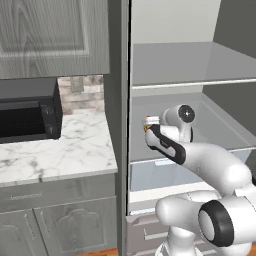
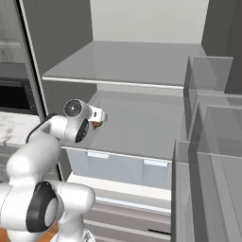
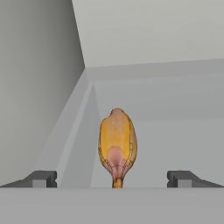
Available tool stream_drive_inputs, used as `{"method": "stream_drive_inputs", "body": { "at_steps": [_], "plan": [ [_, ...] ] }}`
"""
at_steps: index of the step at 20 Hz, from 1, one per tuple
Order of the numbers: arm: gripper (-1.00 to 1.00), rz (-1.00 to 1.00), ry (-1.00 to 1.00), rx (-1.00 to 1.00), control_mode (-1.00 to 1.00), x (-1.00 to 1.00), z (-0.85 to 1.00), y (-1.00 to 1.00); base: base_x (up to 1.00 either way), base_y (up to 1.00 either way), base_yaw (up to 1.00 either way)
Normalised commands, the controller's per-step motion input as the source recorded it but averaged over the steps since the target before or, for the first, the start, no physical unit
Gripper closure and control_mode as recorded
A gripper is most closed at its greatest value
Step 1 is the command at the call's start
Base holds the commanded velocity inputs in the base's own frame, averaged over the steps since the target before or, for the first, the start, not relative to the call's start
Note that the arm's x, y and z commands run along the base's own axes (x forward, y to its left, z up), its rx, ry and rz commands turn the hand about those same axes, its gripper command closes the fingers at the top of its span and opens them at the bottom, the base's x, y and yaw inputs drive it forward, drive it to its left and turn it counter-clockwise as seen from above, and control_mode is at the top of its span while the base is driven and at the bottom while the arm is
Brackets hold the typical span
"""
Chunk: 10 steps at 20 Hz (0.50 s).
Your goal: Gather the lime and eggplant from the fridge and place them on a tray on the dining counter. Then gather the chicken drumsticks from the fridge and place them on the other tray.
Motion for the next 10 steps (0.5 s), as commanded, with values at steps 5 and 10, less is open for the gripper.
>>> {"method": "stream_drive_inputs", "body": {
  "at_steps": [5,10],
  "plan": [
    [-1.00,0.00,0.00,0.00,-1.00,0.15,-0.03,0.00,0.00,0.00,0.00],
    [-1.00,0.00,0.01,0.00,-1.00,0.27,-0.04,0.00,0.00,0.00,0.00]
  ]
}}
